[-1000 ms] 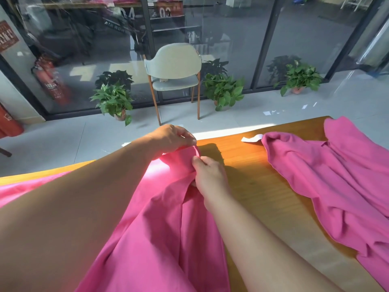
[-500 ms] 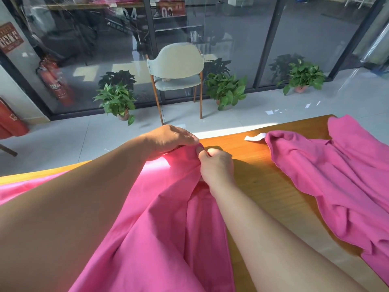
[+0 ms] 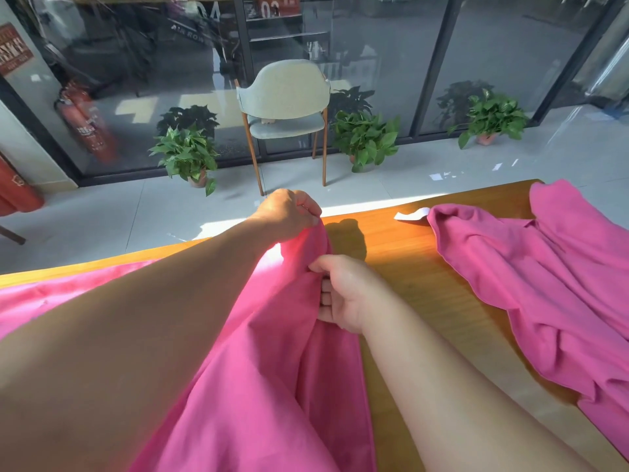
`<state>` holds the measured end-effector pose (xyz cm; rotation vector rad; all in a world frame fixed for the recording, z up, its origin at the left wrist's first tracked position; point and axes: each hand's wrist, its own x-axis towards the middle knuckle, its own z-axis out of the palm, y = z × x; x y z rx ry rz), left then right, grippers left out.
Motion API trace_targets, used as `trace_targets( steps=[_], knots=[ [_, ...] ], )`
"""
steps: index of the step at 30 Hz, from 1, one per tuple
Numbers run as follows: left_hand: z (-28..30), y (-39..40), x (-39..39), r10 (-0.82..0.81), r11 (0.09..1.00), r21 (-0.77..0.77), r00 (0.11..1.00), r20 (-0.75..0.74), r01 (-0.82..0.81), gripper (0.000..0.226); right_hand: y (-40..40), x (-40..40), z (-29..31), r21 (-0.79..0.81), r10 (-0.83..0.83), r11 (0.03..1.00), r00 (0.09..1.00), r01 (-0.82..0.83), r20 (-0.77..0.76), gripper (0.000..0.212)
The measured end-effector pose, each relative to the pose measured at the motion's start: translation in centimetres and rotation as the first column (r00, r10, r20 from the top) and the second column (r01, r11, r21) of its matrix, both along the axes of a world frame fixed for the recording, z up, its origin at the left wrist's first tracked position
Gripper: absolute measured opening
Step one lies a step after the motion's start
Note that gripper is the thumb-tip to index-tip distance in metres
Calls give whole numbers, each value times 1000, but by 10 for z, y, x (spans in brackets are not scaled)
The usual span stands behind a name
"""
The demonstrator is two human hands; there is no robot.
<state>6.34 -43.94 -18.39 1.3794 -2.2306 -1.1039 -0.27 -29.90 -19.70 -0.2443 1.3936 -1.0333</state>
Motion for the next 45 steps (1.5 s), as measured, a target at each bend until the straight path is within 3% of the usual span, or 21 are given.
trace_targets(
  steps=[3, 6, 9, 13, 16, 20, 22, 25, 27, 29, 31, 33, 36, 39, 42, 45],
  knots=[
    [-13, 3, -3, 14, 1000, -25, 1000, -7, -15, 14, 14, 0, 2, 6, 102, 995, 995, -102, 18, 16],
    [-22, 6, -4, 72, 996, -56, 997, 1, -72, 16, 26, -10, -2, 21, 54, 999, 978, -50, -204, 12],
    [-27, 8, -9, 93, 991, -95, 996, 9, -92, 18, 35, -14, -15, 48, 80, 997, 873, -65, -480, 17],
    [-32, 12, -16, 101, 979, -183, 994, 30, -94, 18, 40, -6, -18, 106, 201, 978, 652, -182, -731, 33],
    [-34, 14, -18, 70, 962, -269, 990, 121, -35, 20, 47, -1, -13, 171, 240, 969, 505, -179, -829, 32],
    [-33, 15, -18, -12, 886, -437, 950, 313, 155, 23, 53, 2, -16, 181, 231, 972, 472, -151, -851, 37],
    [-29, 20, -17, -16, 836, -516, 949, 315, 185, 24, 53, 1, -17, 183, 229, 973, 485, -141, -844, 38],
    [-19, 43, -3, -12, 848, -512, 970, 243, 139, 13, 52, 0, -14, 190, 229, 973, 519, -128, -823, 39],
    [-15, 62, 15, -9, 860, -494, 974, 228, 123, 18, 53, -1, -10, 190, 228, 974, 546, -126, -806, 41],
    [-22, 76, 37, -100, 879, -434, 966, 240, 199, 24, 52, -1, -5, 191, 228, 974, 573, -125, -787, 40],
    [-33, 92, 54, -281, 824, -418, 917, 285, 382, 27, 54, 0, -2, 165, 196, 980, 630, -108, -752, 33],
    [-50, 100, 65, -352, 766, -418, 862, 365, 489, 41, 61, 2, -1, 131, 126, 990, 772, -56, -623, 26],
    [-53, 118, 74, -311, 821, -328, 848, 430, 467, 75, 82, 8, 4, 159, 169, 980, 924, -120, -343, 34],
    [-51, 125, 74, -311, 825, -277, 805, 505, 493, 87, 108, 12, 9, 182, 307, 944, 934, -274, -183, 33],
    [-48, 126, 74, -295, 810, -281, 771, 564, 515, 88, 133, 20, 9, 155, 324, 937, 945, -314, -48, 22],
    [-49, 129, 75, -270, 794, -306, 756, 597, 526, 93, 158, 23, 6, 178, 300, 942, 952, -286, -57, 19]
  ],
)
